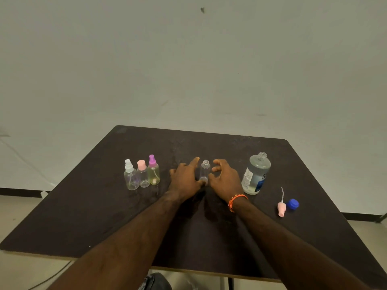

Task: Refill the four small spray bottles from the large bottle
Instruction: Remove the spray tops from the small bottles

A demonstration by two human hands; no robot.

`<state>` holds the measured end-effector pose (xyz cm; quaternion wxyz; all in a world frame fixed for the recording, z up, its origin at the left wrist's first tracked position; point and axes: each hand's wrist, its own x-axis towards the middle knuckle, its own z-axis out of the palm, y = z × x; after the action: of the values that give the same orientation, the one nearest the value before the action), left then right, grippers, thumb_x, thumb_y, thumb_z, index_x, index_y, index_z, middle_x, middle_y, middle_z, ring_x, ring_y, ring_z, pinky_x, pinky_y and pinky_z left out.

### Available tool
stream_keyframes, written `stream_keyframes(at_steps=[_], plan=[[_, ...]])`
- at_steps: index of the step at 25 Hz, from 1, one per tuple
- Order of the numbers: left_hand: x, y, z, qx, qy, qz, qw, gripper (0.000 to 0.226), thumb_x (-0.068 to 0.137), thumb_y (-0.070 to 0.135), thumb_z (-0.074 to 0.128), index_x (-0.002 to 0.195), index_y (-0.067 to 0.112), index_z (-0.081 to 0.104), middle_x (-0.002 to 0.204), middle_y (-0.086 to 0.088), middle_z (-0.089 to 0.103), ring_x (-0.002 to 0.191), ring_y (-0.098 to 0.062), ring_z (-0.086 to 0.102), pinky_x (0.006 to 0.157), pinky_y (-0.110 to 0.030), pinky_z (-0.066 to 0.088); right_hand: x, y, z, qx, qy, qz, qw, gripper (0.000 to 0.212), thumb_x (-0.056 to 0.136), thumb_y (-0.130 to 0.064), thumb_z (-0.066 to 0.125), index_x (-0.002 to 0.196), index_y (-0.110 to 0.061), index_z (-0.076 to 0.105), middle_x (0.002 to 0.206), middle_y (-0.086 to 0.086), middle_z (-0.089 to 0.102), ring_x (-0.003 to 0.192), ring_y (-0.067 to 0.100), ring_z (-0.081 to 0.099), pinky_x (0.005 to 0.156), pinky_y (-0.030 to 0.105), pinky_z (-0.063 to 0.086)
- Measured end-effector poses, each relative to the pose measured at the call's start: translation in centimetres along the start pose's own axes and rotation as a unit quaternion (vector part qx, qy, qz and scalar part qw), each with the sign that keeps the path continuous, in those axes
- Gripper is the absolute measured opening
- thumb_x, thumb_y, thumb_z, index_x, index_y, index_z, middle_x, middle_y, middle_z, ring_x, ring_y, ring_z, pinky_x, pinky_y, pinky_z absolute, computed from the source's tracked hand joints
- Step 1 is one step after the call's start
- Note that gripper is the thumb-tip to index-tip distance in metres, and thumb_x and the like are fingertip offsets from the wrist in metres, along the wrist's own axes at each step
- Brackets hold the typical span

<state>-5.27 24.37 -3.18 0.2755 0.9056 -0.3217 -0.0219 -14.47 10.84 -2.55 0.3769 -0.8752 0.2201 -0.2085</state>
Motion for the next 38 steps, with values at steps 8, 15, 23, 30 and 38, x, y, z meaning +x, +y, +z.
stream_keyframes(at_steps=[8, 15, 23, 30, 38], plan=[[-5.0, -0.3, -7.7, 0.058, 0.211, 0.093, 0.971, 0.069, 0.09, 0.032, 0.065, 0.154, 0.024, 0.041, 0.134, -0.006, 0.058, 0.133, -0.022, 0.045, 0.106, -0.044, 0.031, -5.3, -5.9, -0.2, -0.033, 0.114, -0.167, 0.979, 0.032, 0.077, -0.012, 0.06, 0.104, -0.028, 0.053, 0.099, -0.014, 0.055, 0.086, 0.004, 0.055, 0.072, 0.028, 0.05], [-3.3, -6.5, -14.4, 0.183, 0.099, -0.066, 0.976, 0.068, 0.083, 0.067, 0.064, 0.135, 0.024, 0.062, 0.142, -0.001, 0.055, 0.142, -0.026, 0.032, 0.1, -0.051, 0.029, -3.5, -9.3, 6.1, -0.067, -0.084, -0.116, 0.987, 0.054, 0.083, -0.023, 0.068, 0.133, -0.023, 0.048, 0.124, -0.005, 0.061, 0.116, 0.017, 0.058, 0.093, 0.037, 0.051], [-1.1, -8.7, -13.8, 0.206, -0.003, -0.055, 0.977, 0.04, 0.091, 0.067, 0.06, 0.115, 0.039, 0.076, 0.151, 0.0, 0.05, 0.148, -0.026, 0.025, 0.103, -0.053, 0.023, 0.5, -9.9, 11.6, -0.009, -0.132, -0.065, 0.989, 0.086, 0.084, -0.013, 0.07, 0.155, -0.022, 0.023, 0.142, 0.003, 0.057, 0.133, 0.031, 0.047, 0.108, 0.048, 0.043], [-1.9, -5.9, -13.3, 0.154, -0.023, 0.018, 0.988, 0.031, 0.089, 0.059, 0.068, 0.109, 0.038, 0.079, 0.158, 0.005, 0.045, 0.152, -0.022, 0.019, 0.109, -0.052, 0.017, -1.9, -9.4, 7.7, 0.012, -0.076, -0.093, 0.993, 0.06, 0.082, -0.023, 0.068, 0.135, -0.026, 0.041, 0.11, -0.002, 0.066, 0.098, 0.017, 0.065, 0.086, 0.039, 0.057], [-5.5, 1.3, -7.3, 0.09, -0.034, 0.141, 0.985, 0.032, 0.095, 0.055, 0.062, 0.114, 0.032, 0.076, 0.121, 0.01, 0.071, 0.123, -0.013, 0.052, 0.094, -0.041, 0.023, -7.7, -4.3, -1.9, -0.017, -0.034, -0.077, 0.996, 0.069, 0.083, -0.03, 0.075, 0.14, -0.025, 0.037, 0.102, -0.007, 0.066, 0.087, 0.012, 0.066, 0.084, 0.037, 0.057]])
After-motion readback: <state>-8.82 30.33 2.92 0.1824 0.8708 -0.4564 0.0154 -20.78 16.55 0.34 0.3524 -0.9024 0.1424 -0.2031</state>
